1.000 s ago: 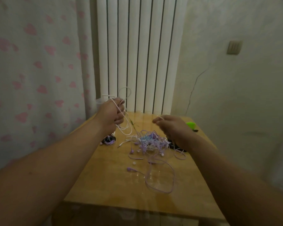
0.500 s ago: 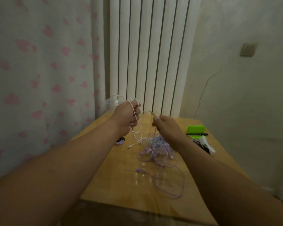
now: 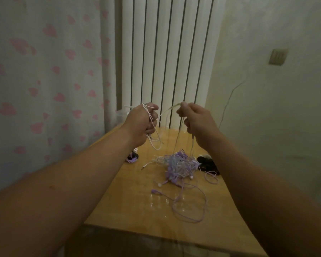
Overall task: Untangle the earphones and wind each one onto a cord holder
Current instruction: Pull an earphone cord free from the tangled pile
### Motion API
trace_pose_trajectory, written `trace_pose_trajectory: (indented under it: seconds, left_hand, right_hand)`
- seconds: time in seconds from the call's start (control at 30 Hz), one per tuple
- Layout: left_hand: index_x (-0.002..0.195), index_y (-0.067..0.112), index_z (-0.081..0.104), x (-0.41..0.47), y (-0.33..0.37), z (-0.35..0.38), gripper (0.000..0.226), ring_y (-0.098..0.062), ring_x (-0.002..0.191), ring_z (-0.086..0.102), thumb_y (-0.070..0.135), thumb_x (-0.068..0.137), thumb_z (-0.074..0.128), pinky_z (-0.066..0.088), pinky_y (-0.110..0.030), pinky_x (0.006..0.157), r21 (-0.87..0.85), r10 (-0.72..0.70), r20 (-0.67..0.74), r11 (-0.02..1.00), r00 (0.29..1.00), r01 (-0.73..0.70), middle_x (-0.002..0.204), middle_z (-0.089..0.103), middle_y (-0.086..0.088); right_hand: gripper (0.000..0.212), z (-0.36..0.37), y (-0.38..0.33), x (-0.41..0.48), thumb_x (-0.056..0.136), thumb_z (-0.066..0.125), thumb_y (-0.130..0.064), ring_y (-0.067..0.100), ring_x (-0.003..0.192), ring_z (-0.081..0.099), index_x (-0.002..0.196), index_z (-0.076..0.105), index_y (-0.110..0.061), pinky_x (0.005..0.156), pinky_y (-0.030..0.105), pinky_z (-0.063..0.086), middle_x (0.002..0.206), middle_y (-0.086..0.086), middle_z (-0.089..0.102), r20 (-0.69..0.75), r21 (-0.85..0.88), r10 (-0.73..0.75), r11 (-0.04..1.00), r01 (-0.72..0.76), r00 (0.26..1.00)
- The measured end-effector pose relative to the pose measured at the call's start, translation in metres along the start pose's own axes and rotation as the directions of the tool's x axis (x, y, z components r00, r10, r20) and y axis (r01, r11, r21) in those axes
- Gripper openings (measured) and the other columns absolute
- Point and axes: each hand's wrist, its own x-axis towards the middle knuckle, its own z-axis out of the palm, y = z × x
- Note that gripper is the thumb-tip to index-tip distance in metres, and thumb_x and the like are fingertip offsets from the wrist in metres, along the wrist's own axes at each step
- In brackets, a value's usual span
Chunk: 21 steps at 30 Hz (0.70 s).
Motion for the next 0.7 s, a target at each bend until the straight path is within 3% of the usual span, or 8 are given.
trace_pose_trajectory:
  seconds: [0.1,0.2,0.33,0.43,0.53,0.6,0.7]
  left_hand:
    - [0.114,0.006,0.062,-0.003,0.000,0.002,0.021,-0.011,0.043,0.033,0.019,0.109,0.047,0.022,-0.022,0.039,0.236,0.040,0.060,0.970,0.997,-0.053,0.064,0.046,-0.002]
    - [0.121,0.005,0.066,-0.009,-0.003,0.009,0.030,-0.010,0.049,0.038,0.029,0.110,0.050,0.029,-0.024,0.044,0.474,0.060,0.189,0.869,0.980,-0.144,0.063,0.050,0.002]
    - [0.114,0.010,0.069,-0.013,-0.001,0.016,0.029,-0.011,0.051,0.033,0.035,0.108,0.055,0.030,-0.025,0.046,0.585,0.015,0.313,0.785,0.950,-0.205,0.061,0.041,0.003]
    - [0.104,0.011,0.073,-0.011,-0.003,0.015,0.029,-0.012,0.052,0.032,0.033,0.108,0.054,0.029,-0.025,0.046,0.649,0.032,0.219,0.741,0.975,-0.170,0.061,0.042,0.003]
    - [0.103,0.008,0.070,-0.010,-0.009,0.006,0.031,-0.013,0.056,0.039,0.031,0.108,0.050,0.032,-0.028,0.050,0.677,0.043,0.128,0.726,0.991,-0.119,0.068,0.050,0.000]
    - [0.100,0.010,0.070,-0.010,-0.013,-0.005,0.031,-0.015,0.063,0.046,0.032,0.108,0.049,0.035,-0.029,0.057,0.723,0.076,0.069,0.683,0.995,-0.102,0.074,0.055,-0.001]
    - [0.094,0.014,0.069,-0.008,-0.021,-0.020,0.033,-0.014,0.075,0.055,0.032,0.109,0.047,0.038,-0.030,0.065,0.791,0.102,0.042,0.605,0.994,-0.095,0.084,0.061,0.001]
  right_hand:
    - [0.033,0.000,-0.008,0.008,0.107,0.055,-0.038,0.012,0.067,0.049,0.103,0.074,-0.011,0.058,0.027,0.042,0.085,0.000,0.066,0.059,-0.015,-0.029,0.999,0.030,0.998]
    - [0.031,0.003,-0.016,0.014,0.107,0.057,-0.033,0.008,0.066,0.055,0.105,0.076,-0.009,0.059,0.025,0.044,0.085,0.001,0.068,0.102,-0.014,-0.058,0.998,0.060,0.993]
    - [0.029,0.008,-0.022,0.012,0.105,0.060,-0.035,0.003,0.081,0.068,0.105,0.078,-0.013,0.063,0.016,0.049,0.098,0.003,0.076,0.142,-0.103,-0.119,0.986,0.134,0.983]
    - [0.028,0.009,-0.014,0.007,0.103,0.063,-0.037,0.014,0.074,0.059,0.107,0.076,-0.013,0.060,0.024,0.047,0.092,0.005,0.069,0.135,-0.046,-0.059,0.997,0.065,0.989]
    - [0.024,0.008,0.018,-0.004,0.102,0.060,-0.028,0.019,0.071,0.048,0.108,0.073,-0.010,0.057,0.031,0.040,0.093,0.008,0.061,0.078,0.005,0.122,0.992,-0.123,0.989]
    - [0.020,0.008,0.046,-0.015,0.101,0.060,-0.022,0.019,0.073,0.052,0.109,0.071,-0.009,0.059,0.031,0.042,0.095,0.008,0.063,0.061,-0.105,0.196,0.976,-0.189,0.979]
    - [0.025,0.013,0.089,-0.025,0.095,0.069,-0.021,0.020,0.088,0.065,0.120,0.070,-0.015,0.074,0.034,0.054,0.104,0.004,0.066,0.162,-0.484,0.246,0.864,-0.140,0.956]
